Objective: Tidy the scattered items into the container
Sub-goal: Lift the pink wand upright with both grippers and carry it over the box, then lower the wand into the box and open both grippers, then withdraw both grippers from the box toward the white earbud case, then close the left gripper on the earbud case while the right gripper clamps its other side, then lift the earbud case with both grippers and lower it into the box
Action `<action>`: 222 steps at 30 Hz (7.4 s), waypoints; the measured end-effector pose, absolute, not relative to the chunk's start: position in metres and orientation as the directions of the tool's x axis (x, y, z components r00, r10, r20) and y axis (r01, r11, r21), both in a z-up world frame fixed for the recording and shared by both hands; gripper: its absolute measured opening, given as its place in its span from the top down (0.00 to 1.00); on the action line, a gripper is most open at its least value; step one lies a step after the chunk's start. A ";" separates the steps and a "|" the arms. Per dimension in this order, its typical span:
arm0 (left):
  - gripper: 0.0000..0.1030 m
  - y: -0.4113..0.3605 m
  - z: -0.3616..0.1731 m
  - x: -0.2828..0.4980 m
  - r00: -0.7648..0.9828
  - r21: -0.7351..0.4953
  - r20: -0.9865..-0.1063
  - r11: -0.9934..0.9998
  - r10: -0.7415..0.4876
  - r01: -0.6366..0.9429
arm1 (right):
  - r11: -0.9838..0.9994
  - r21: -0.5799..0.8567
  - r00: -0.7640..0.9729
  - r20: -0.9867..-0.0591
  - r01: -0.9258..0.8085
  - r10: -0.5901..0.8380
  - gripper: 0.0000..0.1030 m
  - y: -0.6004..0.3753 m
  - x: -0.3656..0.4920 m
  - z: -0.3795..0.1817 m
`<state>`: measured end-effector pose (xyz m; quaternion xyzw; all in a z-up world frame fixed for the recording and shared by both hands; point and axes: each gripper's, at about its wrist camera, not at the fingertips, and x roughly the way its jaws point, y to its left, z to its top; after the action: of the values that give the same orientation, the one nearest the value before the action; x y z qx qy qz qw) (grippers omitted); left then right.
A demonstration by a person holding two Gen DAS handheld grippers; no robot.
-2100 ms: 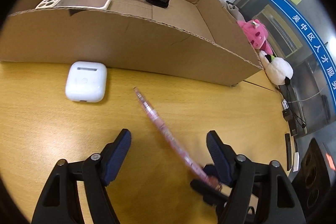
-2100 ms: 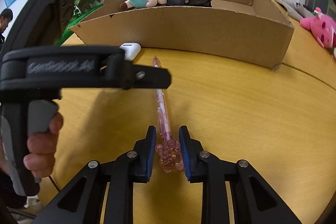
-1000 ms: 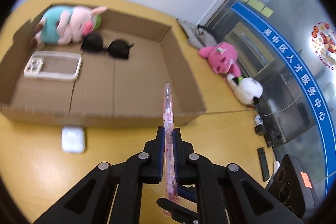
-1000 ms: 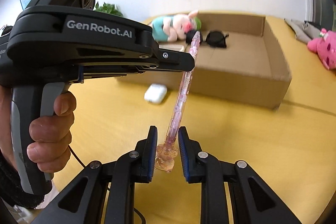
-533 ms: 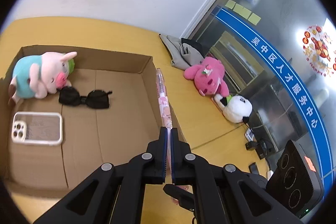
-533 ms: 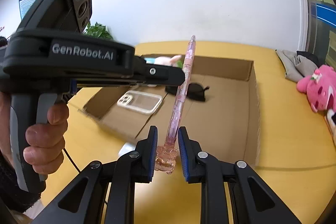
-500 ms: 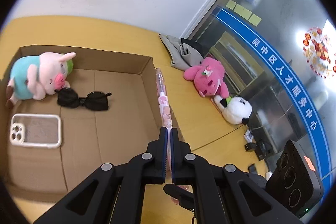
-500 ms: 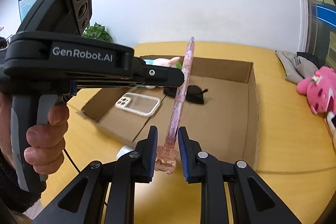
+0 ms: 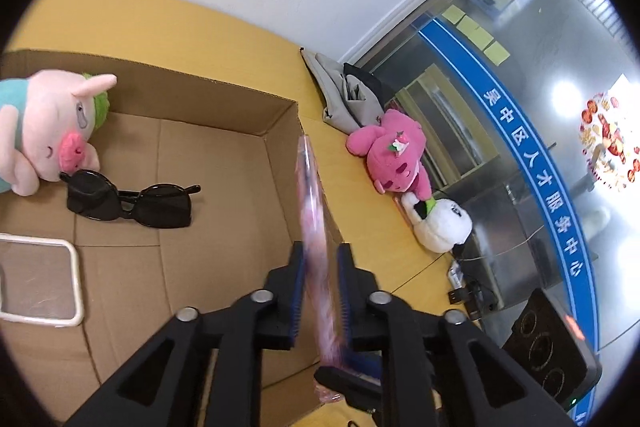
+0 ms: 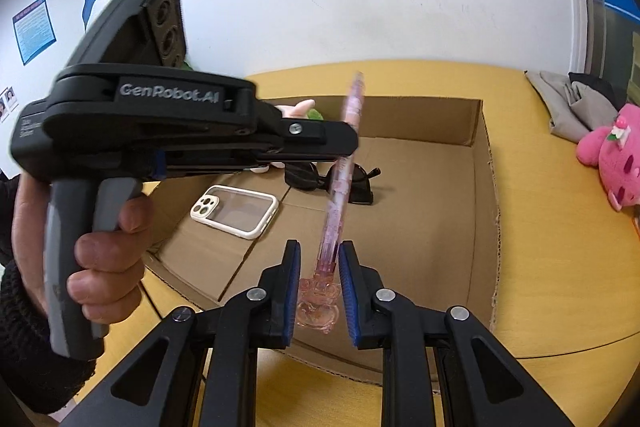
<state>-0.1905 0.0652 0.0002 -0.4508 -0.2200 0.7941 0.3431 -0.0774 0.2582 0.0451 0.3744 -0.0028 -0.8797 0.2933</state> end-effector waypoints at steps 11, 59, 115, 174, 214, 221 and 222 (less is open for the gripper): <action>0.91 0.082 -0.006 -0.216 -0.301 -0.615 -0.631 -0.698 0.715 -0.367 | -0.839 0.213 -0.536 -0.684 0.502 -0.494 0.89 0.254 -0.080 0.038; 0.78 0.126 -0.111 -0.316 -0.130 -0.489 -0.836 -0.832 0.533 -0.263 | -0.903 0.259 -0.185 -0.924 0.342 -0.335 0.86 0.238 -0.195 -0.046; 0.26 -0.028 -0.093 -0.036 -0.451 -0.291 -0.816 -0.932 0.360 -0.217 | -0.869 0.243 -0.467 -0.764 0.432 -0.446 0.04 0.226 0.024 0.011; 0.58 0.007 -0.120 0.085 -0.196 -0.017 -0.851 -0.400 0.487 -0.916 | -0.522 0.319 0.041 -0.879 0.791 -0.475 0.55 0.155 0.071 -0.068; 0.58 0.012 0.010 -0.087 -0.477 0.368 -0.783 -0.321 0.399 -0.873 | -0.512 0.164 -0.197 -0.792 0.844 -0.578 0.71 0.142 -0.111 0.084; 0.58 0.026 -0.016 -0.136 -0.409 0.312 -0.824 -0.288 0.393 -0.905 | -0.544 0.200 -0.174 -0.810 0.815 -0.560 0.71 0.151 -0.158 0.055; 0.58 0.027 -0.021 -0.141 -0.396 0.301 -0.832 -0.284 0.388 -0.910 | -0.548 0.206 -0.170 -0.814 0.811 -0.556 0.71 0.151 -0.164 0.050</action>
<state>-0.1414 0.0271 -0.0211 -0.3250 0.4019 0.7324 0.4431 -0.1635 0.1510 0.0502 0.4568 0.1395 -0.7519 0.4545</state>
